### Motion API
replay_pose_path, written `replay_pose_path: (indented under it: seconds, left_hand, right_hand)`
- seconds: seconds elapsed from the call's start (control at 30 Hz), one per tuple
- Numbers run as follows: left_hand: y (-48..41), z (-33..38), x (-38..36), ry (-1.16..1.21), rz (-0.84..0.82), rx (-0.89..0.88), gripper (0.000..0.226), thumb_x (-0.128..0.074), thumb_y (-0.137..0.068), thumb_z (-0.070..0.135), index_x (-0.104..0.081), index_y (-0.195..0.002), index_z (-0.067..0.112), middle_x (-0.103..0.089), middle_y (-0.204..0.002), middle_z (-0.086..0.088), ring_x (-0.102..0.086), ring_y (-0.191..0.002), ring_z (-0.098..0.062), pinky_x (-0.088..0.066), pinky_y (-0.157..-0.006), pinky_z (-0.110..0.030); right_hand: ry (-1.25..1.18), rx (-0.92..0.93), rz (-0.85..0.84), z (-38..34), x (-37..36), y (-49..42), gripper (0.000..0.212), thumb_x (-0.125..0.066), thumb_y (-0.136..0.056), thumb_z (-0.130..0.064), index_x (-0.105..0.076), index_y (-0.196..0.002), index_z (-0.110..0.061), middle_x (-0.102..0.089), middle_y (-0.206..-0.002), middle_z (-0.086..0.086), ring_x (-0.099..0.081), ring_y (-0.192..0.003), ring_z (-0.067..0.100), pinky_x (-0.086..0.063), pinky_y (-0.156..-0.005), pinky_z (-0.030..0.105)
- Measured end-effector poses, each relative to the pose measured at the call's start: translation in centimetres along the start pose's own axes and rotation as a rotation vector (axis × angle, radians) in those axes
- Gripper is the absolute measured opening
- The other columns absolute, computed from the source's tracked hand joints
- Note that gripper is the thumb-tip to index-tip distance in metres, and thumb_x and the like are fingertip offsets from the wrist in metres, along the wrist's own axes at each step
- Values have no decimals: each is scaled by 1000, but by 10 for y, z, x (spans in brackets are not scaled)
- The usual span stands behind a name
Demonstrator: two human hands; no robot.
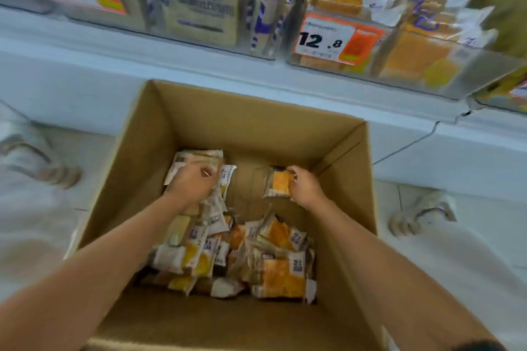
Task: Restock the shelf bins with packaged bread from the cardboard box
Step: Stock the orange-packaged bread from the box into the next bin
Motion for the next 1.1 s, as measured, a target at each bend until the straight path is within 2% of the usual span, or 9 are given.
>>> replay_pose_path:
  seconds: [0.13,0.33,0.43,0.63,0.73,0.8,0.9,0.97,1.1]
  left_hand:
    - [-20,-41,-23,91,-103,81,6,-66,-90,19,-70,-85,18,-69,-92,2,-64,-90,-17,-52,-83,-32]
    - [-40,-61,-27,108,-101,90,17,-67,-89,13,-65,-77,25,-66,-84,7,-61,-83,-14,-43,-73,-25]
    - [-43,-61,-31,125,-128,96,18,-64,-91,10,-66,-80,24,-66,-87,6,-61,-86,-13,-44,-75,-25]
    - [-38,-46,-45,195,-186,102,16,-65,-89,7,-67,-99,20,-66,-109,0,-61,-110,-20,-49,-95,-33]
    - [-35,-17,-43,241,-242,46,71,-78,-83,26,-42,-144,20,-46,-147,-3,-46,-134,-22,-41,-105,-33]
    - [-35,3,-40,263,-321,26,92,-82,-78,34,-29,-152,23,-38,-153,0,-41,-138,-19,-38,-107,-32]
    - [-32,17,-33,301,-351,-8,33,-76,-84,28,-62,-114,22,-65,-105,0,-62,-93,-9,-48,-77,-22]
    - [-25,9,-26,428,-251,-14,6,-66,-93,19,-63,-98,19,-58,-80,3,-55,-63,-3,-43,-59,-20]
    - [-18,-35,-17,583,-75,78,15,-60,-97,18,-61,-111,15,-63,-97,-1,-56,-89,-16,-46,-66,-21]
  right_hand:
    - [20,-86,-19,36,-37,-49,51,-50,-93,2,-47,-141,-12,-53,-138,15,-51,-127,34,-44,-104,43]
    - [440,-77,-139,52,-66,-89,78,-59,-91,-14,-16,-155,-16,-26,-156,13,-25,-143,34,-25,-116,44]
    - [600,-72,-205,48,-71,-89,65,-60,-85,-21,-38,-146,-18,-36,-149,12,-25,-140,36,-19,-118,43]
    - [353,32,-252,26,-51,-73,22,-61,-86,-8,-48,-98,-20,-59,-99,7,-60,-101,30,-38,-72,28]
    - [208,196,-166,-16,-17,-56,23,-68,-83,-9,-53,-97,-20,-62,-96,3,-61,-92,26,-49,-77,36]
    - [92,293,-229,-51,-2,-39,25,-71,-82,-6,-60,-104,-13,-62,-94,-1,-59,-84,17,-50,-78,34]
    - [-167,275,-376,-80,10,-16,43,-78,-79,-7,-61,-118,-11,-63,-102,0,-59,-91,11,-47,-81,24]
    - [-214,154,-374,-68,11,-11,65,-80,-79,-12,-51,-136,-16,-59,-123,3,-56,-111,13,-44,-90,24]
    - [-83,-118,-492,-9,-20,-1,76,-72,-87,-14,-32,-151,-21,-43,-149,4,-44,-134,22,-41,-99,29]
Point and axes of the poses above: each hand's wrist, its own y-axis away from the middle knuckle, its own x-axis out of the back of the hand, z = x × y, the point moved 3 cm from there along -y, towards the middle knuckle
